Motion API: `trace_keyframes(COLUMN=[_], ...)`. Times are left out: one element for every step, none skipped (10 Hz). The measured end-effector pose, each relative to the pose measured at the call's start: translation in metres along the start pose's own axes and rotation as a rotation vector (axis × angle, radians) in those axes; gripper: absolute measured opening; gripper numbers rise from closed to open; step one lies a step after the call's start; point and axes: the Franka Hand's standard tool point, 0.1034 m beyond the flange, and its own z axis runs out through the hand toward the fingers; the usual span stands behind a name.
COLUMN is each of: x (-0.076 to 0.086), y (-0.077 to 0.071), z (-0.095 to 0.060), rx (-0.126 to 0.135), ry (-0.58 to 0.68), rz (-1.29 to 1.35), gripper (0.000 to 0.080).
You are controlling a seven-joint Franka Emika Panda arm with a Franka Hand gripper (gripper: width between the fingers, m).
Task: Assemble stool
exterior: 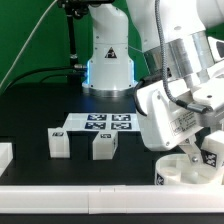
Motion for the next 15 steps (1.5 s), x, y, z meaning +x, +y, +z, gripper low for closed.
trace_keyframes(x=[0.000,0.000,0.000,-0.003,-0.009,-0.016,-0.022,-0.026,-0.025,-0.024,-0.024,-0.024,-0.032,-0.036,-0.037], y=[0.000,0.000,0.001,0.004,0.002,0.001,0.007,0.008,0.006,0.006,0.007,0.016,0.017,0.021,0.025], z=[0.000,0.000,0.000,-0.009,-0.025,-0.039,-0.051,-0.056,-0.053,-0.053,-0.053,-0.053,-0.058,-0.060,-0.057], rx=[0.000,0.000,-0.002,-0.043,-0.061,-0.066,-0.120,-0.151,-0.138,-0.139,-0.144,-0.223,-0.266,-0.312,-0.351], ry=[0.000,0.000,0.000,-0.006,-0.024,-0.041,-0.044,-0.032,-0.034,-0.036,-0.040,-0.020,-0.018,-0.002,0.008], rz=[-0.006,-0.012,-0.020,-0.112,-0.179,-0.282,-0.421,-0.548,-0.605,-0.675,-0.753,-0.875,-0.999,-1.196,-1.366], gripper=[0.0502,0.0624,0.0642,0.0647,0.0647,0.0647,0.0649,0.0649,0.0649,0.0649,0.0649,0.0649,0.0649,0.0649,0.0649])
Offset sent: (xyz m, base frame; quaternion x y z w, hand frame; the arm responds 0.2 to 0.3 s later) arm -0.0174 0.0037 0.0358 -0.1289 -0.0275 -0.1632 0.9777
